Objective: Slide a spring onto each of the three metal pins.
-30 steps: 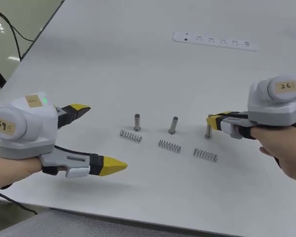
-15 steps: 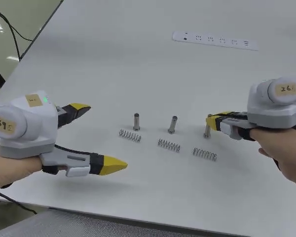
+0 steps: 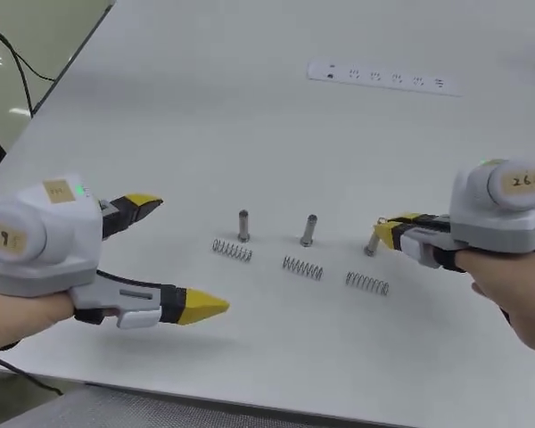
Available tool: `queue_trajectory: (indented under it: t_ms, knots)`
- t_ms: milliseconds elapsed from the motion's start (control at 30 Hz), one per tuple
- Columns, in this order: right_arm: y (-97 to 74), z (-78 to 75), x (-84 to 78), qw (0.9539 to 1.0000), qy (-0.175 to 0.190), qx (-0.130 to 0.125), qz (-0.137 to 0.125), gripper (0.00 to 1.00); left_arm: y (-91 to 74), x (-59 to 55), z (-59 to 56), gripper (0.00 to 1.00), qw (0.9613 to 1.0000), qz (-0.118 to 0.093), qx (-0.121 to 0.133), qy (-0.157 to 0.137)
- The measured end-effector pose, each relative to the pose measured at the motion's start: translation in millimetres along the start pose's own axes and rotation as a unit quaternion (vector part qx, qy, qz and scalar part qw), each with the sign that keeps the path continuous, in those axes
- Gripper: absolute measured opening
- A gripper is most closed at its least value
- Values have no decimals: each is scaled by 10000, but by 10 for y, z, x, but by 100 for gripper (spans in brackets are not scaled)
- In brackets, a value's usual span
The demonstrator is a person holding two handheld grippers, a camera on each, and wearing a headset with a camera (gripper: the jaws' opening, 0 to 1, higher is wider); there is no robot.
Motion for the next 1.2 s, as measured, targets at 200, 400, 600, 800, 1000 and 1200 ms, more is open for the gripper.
queue_trajectory:
  t_ms: [200,400,600,800,1000,1200]
  knots:
    - [-18,4,-16,10000,-67,-1,43,5,0,-3,-13,97,10000,9,-29,13]
    - [-24,7,-32,10000,-43,0,51,5,-7,-14,0,97,10000,8,-21,-6]
    - [-29,20,-49,9999,-93,6,95,5,-3,-31,2,97,10000,14,-15,-34]
    - [-21,20,-63,9999,-63,6,139,5,0,-32,-15,97,10000,19,-36,-38]
    - [-24,12,-54,9999,18,7,110,12,-4,-35,-10,97,10000,15,-26,-55]
    - [-15,21,-52,9999,72,42,133,20,0,-24,-8,97,10000,15,-28,-52]
Point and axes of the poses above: the centre of the closed fingertips' face, and the gripper's own axes: y roughly forward along the fingers, z roughly to its left, x roughly out of its top, the point moved 9 cm from there along -y, roughly backward along the fingers, and after that the axes turned 6 degrees about y, right-handed, at the moved point
